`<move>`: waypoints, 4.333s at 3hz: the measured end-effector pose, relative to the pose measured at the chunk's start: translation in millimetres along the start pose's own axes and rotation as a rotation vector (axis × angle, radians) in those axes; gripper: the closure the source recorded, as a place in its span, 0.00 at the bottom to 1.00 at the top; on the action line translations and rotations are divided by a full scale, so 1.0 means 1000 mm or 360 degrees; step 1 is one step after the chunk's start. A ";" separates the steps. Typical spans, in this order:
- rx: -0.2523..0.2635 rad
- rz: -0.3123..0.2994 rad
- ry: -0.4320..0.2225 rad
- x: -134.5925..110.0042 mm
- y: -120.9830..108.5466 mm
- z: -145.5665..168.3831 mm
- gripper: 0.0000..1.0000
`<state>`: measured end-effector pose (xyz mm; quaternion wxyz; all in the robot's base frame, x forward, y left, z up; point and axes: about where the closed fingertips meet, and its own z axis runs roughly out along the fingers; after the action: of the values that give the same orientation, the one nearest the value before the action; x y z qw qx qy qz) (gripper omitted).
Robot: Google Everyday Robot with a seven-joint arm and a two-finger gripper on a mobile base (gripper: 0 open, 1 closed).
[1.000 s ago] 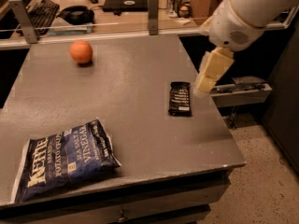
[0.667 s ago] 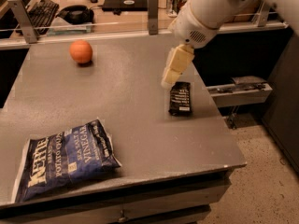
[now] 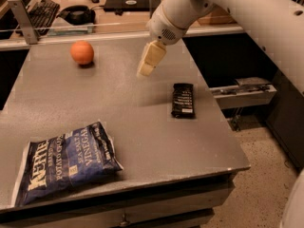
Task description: Move orange near rxbar chocolate
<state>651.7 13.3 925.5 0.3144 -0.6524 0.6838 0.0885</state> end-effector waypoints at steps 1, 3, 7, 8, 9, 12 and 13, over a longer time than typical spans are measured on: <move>0.0062 0.0051 -0.0046 -0.003 -0.006 0.009 0.00; 0.0153 0.0149 -0.0400 -0.046 -0.064 0.069 0.00; -0.0216 0.0268 -0.0723 -0.127 -0.058 0.181 0.00; -0.0257 0.0283 -0.0705 -0.130 -0.053 0.193 0.17; -0.0287 0.0283 -0.0710 -0.135 -0.050 0.199 0.49; -0.0162 0.0228 -0.0650 -0.111 -0.046 0.136 1.00; -0.0143 0.0267 -0.0594 -0.087 -0.024 0.105 1.00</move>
Offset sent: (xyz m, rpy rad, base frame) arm 0.0948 0.0521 -0.0115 0.2505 -0.1066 -0.1235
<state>703.0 138.6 896.7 0.3978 -0.5789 0.6609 0.2642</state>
